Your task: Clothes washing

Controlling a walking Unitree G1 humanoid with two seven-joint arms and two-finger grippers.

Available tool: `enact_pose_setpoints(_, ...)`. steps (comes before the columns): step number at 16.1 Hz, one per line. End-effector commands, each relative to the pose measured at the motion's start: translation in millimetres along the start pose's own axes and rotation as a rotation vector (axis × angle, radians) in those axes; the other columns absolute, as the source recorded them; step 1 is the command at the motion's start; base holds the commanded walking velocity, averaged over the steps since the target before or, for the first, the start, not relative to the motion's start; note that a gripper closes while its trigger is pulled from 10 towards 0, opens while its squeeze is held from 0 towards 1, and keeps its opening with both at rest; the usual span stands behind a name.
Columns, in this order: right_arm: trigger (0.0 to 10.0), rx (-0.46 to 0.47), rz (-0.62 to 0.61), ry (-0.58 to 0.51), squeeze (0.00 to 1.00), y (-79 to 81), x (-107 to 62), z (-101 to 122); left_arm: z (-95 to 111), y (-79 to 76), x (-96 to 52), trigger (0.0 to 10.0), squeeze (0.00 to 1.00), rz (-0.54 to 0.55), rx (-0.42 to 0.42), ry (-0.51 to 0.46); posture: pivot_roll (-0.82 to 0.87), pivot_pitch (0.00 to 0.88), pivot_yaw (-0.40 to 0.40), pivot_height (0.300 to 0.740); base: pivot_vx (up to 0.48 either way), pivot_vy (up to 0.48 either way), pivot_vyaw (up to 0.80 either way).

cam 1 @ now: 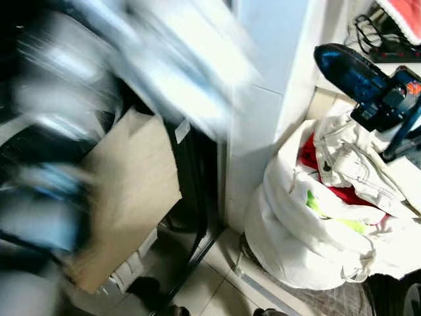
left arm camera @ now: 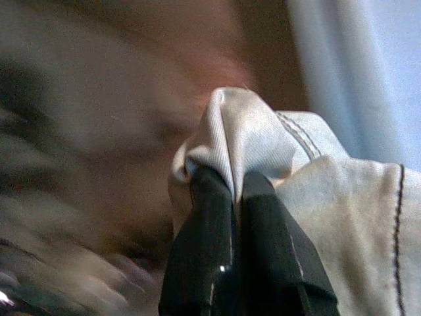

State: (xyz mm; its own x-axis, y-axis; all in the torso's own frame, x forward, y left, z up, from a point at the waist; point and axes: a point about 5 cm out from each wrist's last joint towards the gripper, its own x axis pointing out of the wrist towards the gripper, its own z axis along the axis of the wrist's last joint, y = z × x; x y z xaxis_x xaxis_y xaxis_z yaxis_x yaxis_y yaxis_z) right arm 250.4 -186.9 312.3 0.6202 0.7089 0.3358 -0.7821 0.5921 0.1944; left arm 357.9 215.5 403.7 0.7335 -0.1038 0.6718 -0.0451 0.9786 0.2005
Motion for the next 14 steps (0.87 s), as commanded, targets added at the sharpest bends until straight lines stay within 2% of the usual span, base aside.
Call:
enact_pose_setpoints(1,10.0,-0.022,0.033,0.018,0.0,6.4,5.2,-2.0,33.3,12.1,10.7,0.0,0.0,0.043,0.098,-0.144,-0.16,0.0,0.09,0.74,0.0,0.0,0.0)
enact_pose_setpoints(3,10.0,-0.031,0.026,0.061,0.0,7.3,10.2,-11.2,3.0,9.7,10.2,0.0,0.0,-0.001,0.135,0.027,-0.16,0.0,0.089,0.74,0.0,0.0,0.0)
enact_pose_setpoints(4,10.0,-0.035,0.021,0.088,0.0,7.4,12.6,-17.4,-27.2,7.6,5.5,0.0,0.0,-0.017,0.164,0.198,-0.16,0.0,0.09,0.74,0.0,0.0,0.0)
enact_pose_setpoints(5,10.0,-0.034,0.02,0.124,0.0,9.2,15.4,-25.9,-66.6,5.0,-8.6,8.5,0.0,-0.034,0.173,0.422,-0.17,0.0,0.091,0.74,0.0,0.0,0.0)
enact_pose_setpoints(6,10.0,-0.041,0.034,0.177,0.0,15.5,19.1,-37.4,-107.8,8.3,-35.0,10.0,0.0,0.016,0.105,0.648,-0.17,0.0,0.091,0.74,0.0,0.0,0.0)
enact_pose_setpoints(7,10.0,-0.048,0.053,0.22,0.0,22.9,22.1,-47.2,-133.6,19.5,-59.8,10.0,0.0,0.126,0.067,0.779,-0.18,0.0,0.097,0.74,0.0,0.0,0.0)
enact_pose_setpoints(8,10.0,-0.048,0.059,0.231,0.0,25.1,22.8,-49.9,-139.9,24.2,-67.6,10.0,0.0,0.156,0.074,0.815,-0.18,0.0,0.097,0.74,0.0,0.0,0.0)
enact_pose_setpoints(9,10.0,-0.046,0.078,0.253,0.0,30.6,23.0,-55.3,-145.1,40.4,-80.2,10.0,0.33,0.275,0.056,0.828,-0.19,0.0,0.096,0.74,0.0,0.0,0.0)
enact_pose_setpoints(10,10.0,-0.045,0.091,0.261,0.0,33.7,23.2,-57.9,-145.3,53.0,-86.1,10.0,1.0,0.348,0.048,0.826,-0.19,0.0,0.096,0.74,0.0,0.0,0.0)
enact_pose_setpoints(12,10.0,-0.045,0.102,0.264,0.0,35.1,23.4,-59.0,-142.5,68.7,-90.5,10.0,1.0,0.403,0.042,0.82,-0.18,0.0,0.088,0.74,0.0,0.0,0.0)
enact_pose_setpoints(14,10.0,-0.054,0.104,0.273,0.0,35.3,24.3,-60.7,-140.6,74.4,-90.6,10.0,1.0,0.406,0.03,0.825,-0.18,0.0,0.083,0.74,0.0,0.0,0.0)
